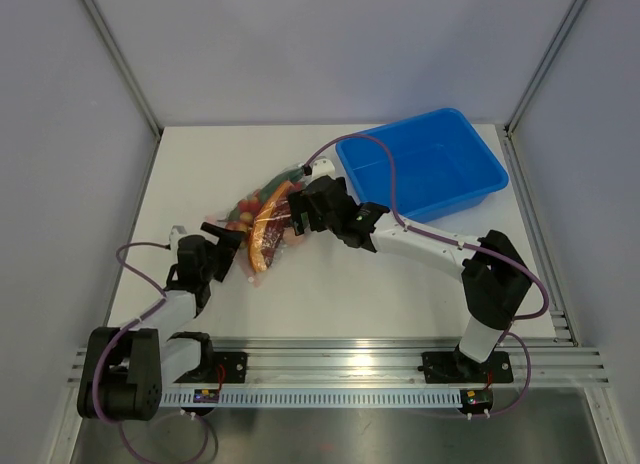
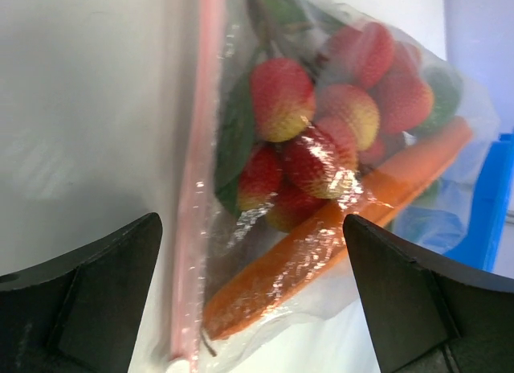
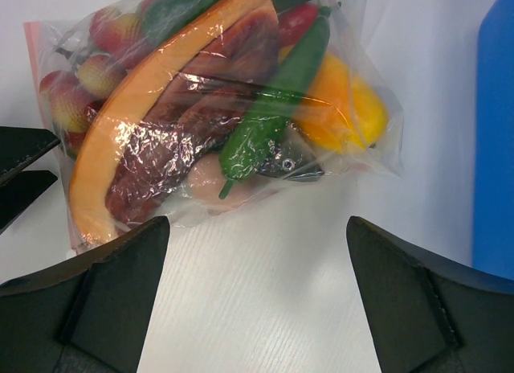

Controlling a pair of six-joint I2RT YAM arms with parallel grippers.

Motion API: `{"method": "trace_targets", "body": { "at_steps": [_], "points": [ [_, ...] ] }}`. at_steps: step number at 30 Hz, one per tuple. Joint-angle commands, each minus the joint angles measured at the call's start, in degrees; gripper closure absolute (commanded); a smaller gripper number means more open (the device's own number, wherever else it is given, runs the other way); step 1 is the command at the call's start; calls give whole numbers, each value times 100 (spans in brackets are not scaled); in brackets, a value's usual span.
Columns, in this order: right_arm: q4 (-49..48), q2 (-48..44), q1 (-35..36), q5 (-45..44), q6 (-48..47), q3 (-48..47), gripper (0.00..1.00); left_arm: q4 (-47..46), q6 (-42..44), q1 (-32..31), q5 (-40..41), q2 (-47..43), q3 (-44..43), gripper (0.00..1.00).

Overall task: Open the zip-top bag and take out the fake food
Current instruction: Adjust the zipper food storage bag at the center of the board.

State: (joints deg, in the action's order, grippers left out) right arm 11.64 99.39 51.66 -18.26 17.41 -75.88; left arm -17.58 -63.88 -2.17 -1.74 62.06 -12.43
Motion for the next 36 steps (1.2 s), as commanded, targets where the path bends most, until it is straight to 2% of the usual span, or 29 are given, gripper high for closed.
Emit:
{"method": "trace_targets", "body": {
  "at_steps": [1,4,6,10,13,16,19,22,26,30,31,33,34,36],
  "points": [
    [-232,-280,46,95,52,20,0,518,24,33,681,-308,-225,1],
    [-224,-263,46,138,61,20,1,265,59,33,780,-520,-24,1],
    [-232,-254,46,147,61,12,0,-402,112,42,649,-389,126,1],
    [-232,-263,46,174,78,29,1,-930,183,77,307,102,118,1],
    [-232,-280,55,183,70,38,0,-870,156,173,209,332,12,1],
    [-250,-307,55,191,78,64,1,-282,165,200,401,333,-172,1],
    [-259,-307,37,226,78,64,1,-552,218,209,402,377,-85,1],
    [-259,-307,46,244,87,73,0,-1393,192,209,210,648,38,2],
    [-285,-315,46,279,78,82,1,-2309,122,419,-432,1263,91,6],
    [-285,-316,55,332,79,108,1,-3407,-81,542,-906,2096,232,12],
    [-285,-324,46,349,87,99,0,-3653,-133,560,-1142,2230,249,22],
    [-311,-324,55,341,87,117,0,-4383,-256,656,-1363,2529,293,35],
    [-311,-333,46,358,79,117,1,-4777,-300,692,-1530,2800,311,46],
    [-311,-315,55,358,78,117,1,-5165,-449,762,-1663,3030,346,58]
  ]
}}
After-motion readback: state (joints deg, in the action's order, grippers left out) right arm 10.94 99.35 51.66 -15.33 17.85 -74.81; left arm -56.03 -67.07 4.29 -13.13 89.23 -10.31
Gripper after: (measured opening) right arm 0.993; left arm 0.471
